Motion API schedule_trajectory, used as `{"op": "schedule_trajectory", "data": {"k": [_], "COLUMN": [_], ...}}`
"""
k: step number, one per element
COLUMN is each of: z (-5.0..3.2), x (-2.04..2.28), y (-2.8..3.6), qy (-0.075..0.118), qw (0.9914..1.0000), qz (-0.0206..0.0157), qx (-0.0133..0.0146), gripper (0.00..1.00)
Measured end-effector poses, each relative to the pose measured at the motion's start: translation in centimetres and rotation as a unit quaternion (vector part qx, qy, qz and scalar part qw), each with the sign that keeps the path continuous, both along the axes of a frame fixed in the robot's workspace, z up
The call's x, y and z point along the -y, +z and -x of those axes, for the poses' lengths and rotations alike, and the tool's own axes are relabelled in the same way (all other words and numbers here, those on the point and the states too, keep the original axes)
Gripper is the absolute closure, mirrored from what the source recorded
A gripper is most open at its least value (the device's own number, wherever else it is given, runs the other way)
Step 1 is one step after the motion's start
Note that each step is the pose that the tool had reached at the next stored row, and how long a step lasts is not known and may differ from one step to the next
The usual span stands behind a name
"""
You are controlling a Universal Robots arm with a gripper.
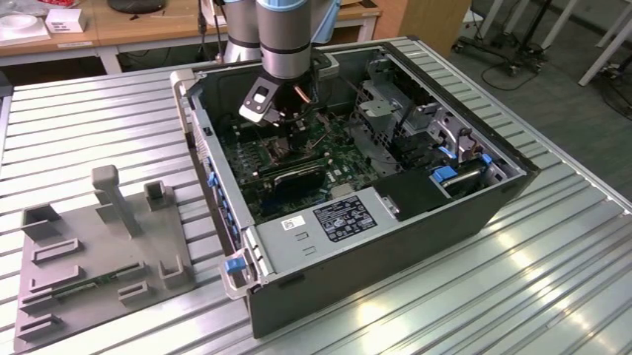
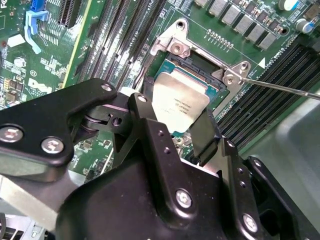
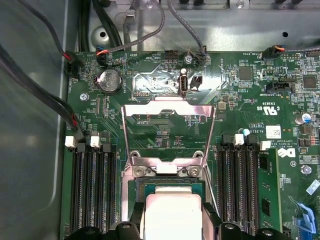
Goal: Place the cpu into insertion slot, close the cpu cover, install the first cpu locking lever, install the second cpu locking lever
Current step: 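Place the cpu into insertion slot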
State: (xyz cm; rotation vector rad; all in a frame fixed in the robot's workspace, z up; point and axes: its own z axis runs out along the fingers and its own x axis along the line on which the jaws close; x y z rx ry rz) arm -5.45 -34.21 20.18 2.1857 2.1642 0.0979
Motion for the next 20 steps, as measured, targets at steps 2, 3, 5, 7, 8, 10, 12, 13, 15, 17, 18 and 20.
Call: {"op": "schedule_trajectory", "data": {"k": [2,3,5,7,8,10,12,13,15,17,18,20], "z": [0.00,0.00,0.00,0.00,-0.01,0.00,0.00,0.00,0.00,0.00,0.00,0.00], "x": [-0.01,-0.01,-0.17,-0.30,-0.33,-0.37,-0.38,-0.38,-0.39,-0.38,-0.38,-0.38], "y": [-0.02,-0.02,-0.03,-0.03,-0.07,-0.16,-0.21,-0.24,-0.33,-0.41,-0.41,-0.42], "qy": [0.000,0.000,0.000,0.000,0.000,0.000,0.000,0.000,0.000,0.000,0.000,-0.001], "qw": [1.00000,1.00000,1.00000,1.00000,1.00000,1.00000,1.00000,1.00000,1.00000,1.00000,1.00000,1.00000], "qz": [-0.0001,-0.0001,-0.0002,-0.0002,-0.0003,-0.0002,-0.0001,-0.0001,-0.0002,-0.0001,0.0000,0.0000], "qx": [0.0001,0.0001,0.0002,0.0001,0.0002,0.0001,0.0001,0.0001,0.0001,0.0001,0.0000,0.0000], "gripper": [0.46,0.46,0.46,0.46,0.46,0.46,0.46,0.46,0.46,0.46,0.46,0.46]}}
